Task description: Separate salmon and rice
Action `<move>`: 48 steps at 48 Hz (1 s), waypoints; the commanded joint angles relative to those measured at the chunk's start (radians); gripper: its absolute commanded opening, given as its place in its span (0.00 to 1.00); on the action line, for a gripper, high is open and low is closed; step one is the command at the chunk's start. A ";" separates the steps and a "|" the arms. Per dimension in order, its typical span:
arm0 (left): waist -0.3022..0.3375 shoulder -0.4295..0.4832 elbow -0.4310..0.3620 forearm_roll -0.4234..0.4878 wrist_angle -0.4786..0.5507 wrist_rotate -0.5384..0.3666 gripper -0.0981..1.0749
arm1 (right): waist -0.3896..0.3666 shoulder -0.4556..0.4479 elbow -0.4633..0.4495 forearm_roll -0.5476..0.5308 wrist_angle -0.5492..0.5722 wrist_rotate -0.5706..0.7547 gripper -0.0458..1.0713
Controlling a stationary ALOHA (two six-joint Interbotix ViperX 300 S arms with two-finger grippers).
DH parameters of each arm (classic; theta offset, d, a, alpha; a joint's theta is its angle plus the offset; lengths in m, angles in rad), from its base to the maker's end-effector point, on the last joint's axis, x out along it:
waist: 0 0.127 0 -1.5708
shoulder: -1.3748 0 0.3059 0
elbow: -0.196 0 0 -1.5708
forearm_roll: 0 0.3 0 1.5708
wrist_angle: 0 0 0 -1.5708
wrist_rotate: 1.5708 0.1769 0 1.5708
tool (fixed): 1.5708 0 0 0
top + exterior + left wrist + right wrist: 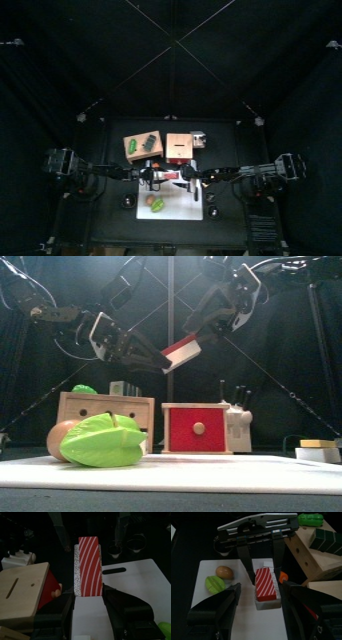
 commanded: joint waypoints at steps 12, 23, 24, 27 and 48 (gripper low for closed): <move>-0.002 0.002 -0.038 0.003 -0.012 0.003 0.58 | -0.006 0.029 -0.044 0.003 0.000 0.003 0.91; -0.003 -0.002 -0.037 0.003 -0.012 0.003 0.58 | -0.020 0.021 -0.038 0.015 0.002 0.008 0.89; -0.003 -0.002 -0.037 0.003 -0.012 0.003 0.58 | -0.020 0.020 -0.038 0.015 0.002 0.009 0.89; -0.003 -0.002 -0.038 0.003 -0.012 0.003 0.58 | -0.021 0.020 -0.037 0.015 0.000 0.009 0.87; -0.003 -0.006 -0.035 0.005 -0.012 0.003 0.58 | -0.041 0.020 -0.018 0.038 0.009 0.006 0.68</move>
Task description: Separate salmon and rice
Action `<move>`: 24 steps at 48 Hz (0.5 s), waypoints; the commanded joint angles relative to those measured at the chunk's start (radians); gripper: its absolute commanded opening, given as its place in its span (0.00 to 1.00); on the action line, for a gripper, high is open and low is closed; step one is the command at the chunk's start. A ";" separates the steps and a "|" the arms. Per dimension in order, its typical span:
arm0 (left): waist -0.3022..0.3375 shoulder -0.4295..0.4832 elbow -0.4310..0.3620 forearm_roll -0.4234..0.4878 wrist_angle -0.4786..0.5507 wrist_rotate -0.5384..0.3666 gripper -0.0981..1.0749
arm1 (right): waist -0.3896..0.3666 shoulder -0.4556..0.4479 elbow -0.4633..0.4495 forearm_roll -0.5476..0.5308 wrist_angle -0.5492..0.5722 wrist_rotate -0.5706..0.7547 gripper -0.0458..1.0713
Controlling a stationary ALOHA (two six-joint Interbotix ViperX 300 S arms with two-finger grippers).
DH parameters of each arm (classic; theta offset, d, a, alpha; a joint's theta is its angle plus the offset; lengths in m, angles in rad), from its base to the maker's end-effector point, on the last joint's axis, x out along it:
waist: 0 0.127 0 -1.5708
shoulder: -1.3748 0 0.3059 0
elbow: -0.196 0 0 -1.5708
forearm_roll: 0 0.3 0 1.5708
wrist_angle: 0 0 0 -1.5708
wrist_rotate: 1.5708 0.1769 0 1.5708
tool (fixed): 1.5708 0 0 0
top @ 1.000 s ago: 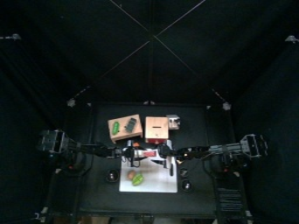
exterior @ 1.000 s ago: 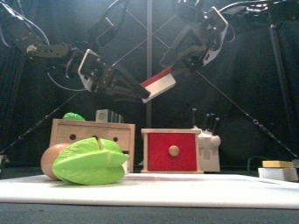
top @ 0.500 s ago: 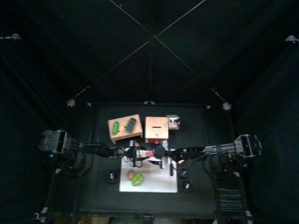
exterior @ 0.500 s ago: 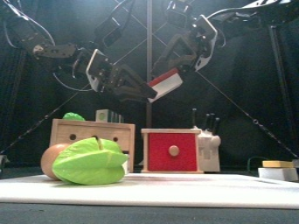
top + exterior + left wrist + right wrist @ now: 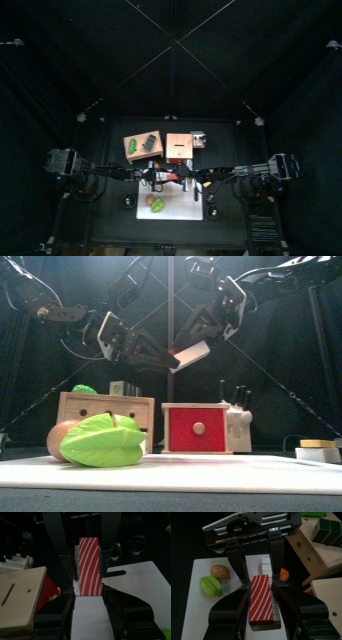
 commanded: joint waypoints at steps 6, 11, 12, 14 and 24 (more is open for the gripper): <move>0.002 -0.025 -0.020 0.002 -0.012 0.002 0.58 | -0.006 -0.023 -0.008 0.002 0.032 -0.002 0.68; 0.002 -0.029 -0.014 0.002 -0.012 0.003 0.58 | -0.006 -0.028 -0.009 0.002 0.052 0.002 0.66; 0.000 -0.029 -0.014 0.002 -0.012 0.002 0.58 | -0.006 -0.029 -0.009 0.000 0.054 0.002 0.65; 0.002 -0.032 -0.011 0.002 -0.012 0.002 0.58 | -0.005 -0.031 -0.008 0.002 0.055 0.002 0.63; 0.002 -0.035 -0.008 0.002 -0.012 0.002 0.58 | -0.006 -0.037 -0.011 0.002 0.055 0.002 0.52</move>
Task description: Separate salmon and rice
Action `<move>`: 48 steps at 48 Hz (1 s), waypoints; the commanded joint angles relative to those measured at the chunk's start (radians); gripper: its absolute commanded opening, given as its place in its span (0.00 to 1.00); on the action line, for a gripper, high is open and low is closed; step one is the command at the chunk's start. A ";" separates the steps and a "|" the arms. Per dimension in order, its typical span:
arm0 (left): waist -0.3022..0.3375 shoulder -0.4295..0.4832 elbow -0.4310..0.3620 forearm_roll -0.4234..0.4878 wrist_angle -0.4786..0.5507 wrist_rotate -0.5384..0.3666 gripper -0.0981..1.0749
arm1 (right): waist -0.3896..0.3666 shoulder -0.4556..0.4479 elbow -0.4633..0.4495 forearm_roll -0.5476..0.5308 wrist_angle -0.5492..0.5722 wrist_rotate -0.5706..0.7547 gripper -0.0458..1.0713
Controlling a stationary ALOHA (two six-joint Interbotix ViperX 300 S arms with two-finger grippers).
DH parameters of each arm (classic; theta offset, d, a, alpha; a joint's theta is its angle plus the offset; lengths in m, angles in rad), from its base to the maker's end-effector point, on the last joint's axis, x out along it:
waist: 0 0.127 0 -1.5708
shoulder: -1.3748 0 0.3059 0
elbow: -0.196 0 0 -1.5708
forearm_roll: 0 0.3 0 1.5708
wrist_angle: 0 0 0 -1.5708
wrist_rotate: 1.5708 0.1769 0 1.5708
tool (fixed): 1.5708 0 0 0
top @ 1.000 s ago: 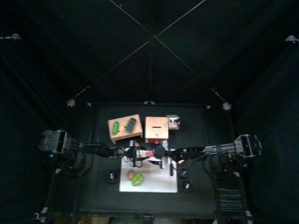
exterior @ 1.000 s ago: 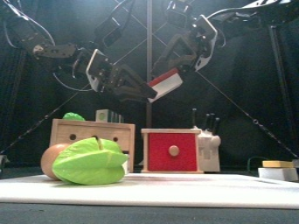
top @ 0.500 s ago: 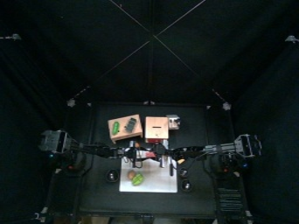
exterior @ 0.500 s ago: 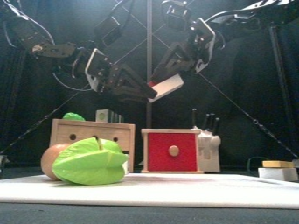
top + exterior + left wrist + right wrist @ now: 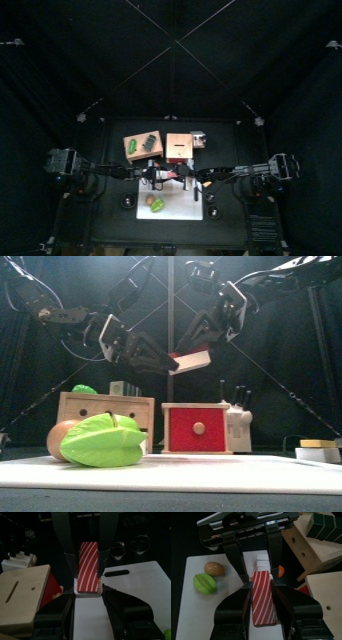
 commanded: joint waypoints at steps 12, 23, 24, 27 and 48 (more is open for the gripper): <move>0.005 -0.028 0.002 0.002 -0.014 0.000 0.58 | -0.006 -0.064 -0.006 0.012 0.003 0.003 0.51; 0.006 -0.029 0.008 0.000 -0.014 0.000 0.58 | -0.005 -0.095 0.011 0.015 -0.002 0.003 0.51; 0.006 -0.028 0.008 0.000 -0.014 0.000 0.58 | -0.006 -0.095 0.014 0.018 -0.002 0.003 0.51; 0.008 -0.028 0.008 0.000 -0.014 0.000 0.58 | -0.006 -0.095 0.018 0.026 -0.002 0.003 0.51; 0.006 -0.035 0.011 0.002 -0.052 0.000 0.58 | -0.006 -0.069 0.025 0.055 -0.009 0.003 0.51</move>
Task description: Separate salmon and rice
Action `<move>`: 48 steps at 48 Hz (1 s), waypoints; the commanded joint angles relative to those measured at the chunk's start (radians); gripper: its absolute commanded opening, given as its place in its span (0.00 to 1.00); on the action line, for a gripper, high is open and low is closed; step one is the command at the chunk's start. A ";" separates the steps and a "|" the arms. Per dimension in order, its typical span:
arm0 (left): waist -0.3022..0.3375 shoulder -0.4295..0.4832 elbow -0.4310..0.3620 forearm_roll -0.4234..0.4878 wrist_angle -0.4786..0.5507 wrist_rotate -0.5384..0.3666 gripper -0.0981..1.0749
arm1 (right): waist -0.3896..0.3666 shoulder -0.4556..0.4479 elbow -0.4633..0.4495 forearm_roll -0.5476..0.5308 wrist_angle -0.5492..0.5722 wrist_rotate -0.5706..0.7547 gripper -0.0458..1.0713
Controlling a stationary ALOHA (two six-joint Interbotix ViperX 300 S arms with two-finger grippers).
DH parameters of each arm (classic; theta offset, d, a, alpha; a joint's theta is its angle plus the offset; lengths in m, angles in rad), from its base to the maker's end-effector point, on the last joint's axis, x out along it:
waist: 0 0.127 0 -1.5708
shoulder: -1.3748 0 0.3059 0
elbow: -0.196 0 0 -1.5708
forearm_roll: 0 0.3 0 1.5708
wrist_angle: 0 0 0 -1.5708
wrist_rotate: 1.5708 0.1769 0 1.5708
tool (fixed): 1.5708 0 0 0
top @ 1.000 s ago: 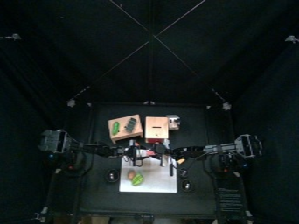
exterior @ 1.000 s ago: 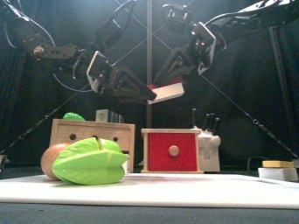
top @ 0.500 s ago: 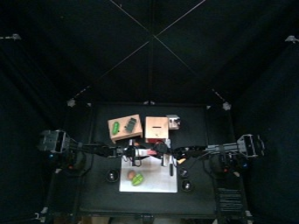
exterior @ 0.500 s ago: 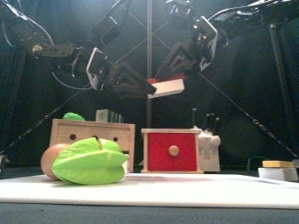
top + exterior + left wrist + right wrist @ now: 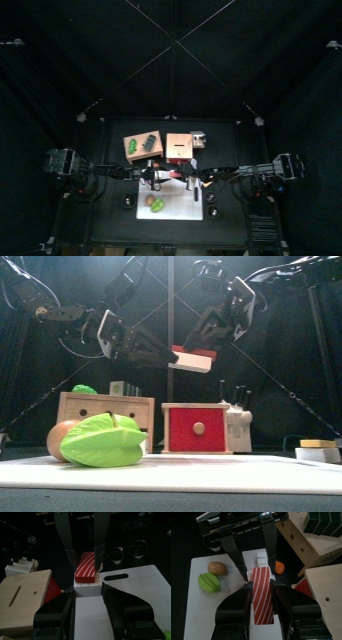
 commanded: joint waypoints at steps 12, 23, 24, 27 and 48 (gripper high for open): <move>0.003 -0.038 0.020 -0.003 -0.028 0.002 0.58 | -0.009 -0.017 0.000 0.031 0.015 0.002 0.51; 0.003 -0.061 0.044 -0.005 -0.032 -0.002 0.58 | -0.011 -0.041 0.006 0.035 0.020 0.002 0.51; 0.003 -0.061 0.046 -0.005 -0.032 -0.002 0.58 | -0.011 -0.043 0.006 0.034 0.020 0.002 0.51; 0.003 -0.061 0.048 -0.006 -0.032 -0.002 0.58 | -0.011 -0.046 0.008 0.034 0.020 0.002 0.51; 0.003 -0.061 0.044 -0.006 -0.034 0.000 0.58 | -0.011 -0.038 0.011 0.041 0.018 0.000 0.51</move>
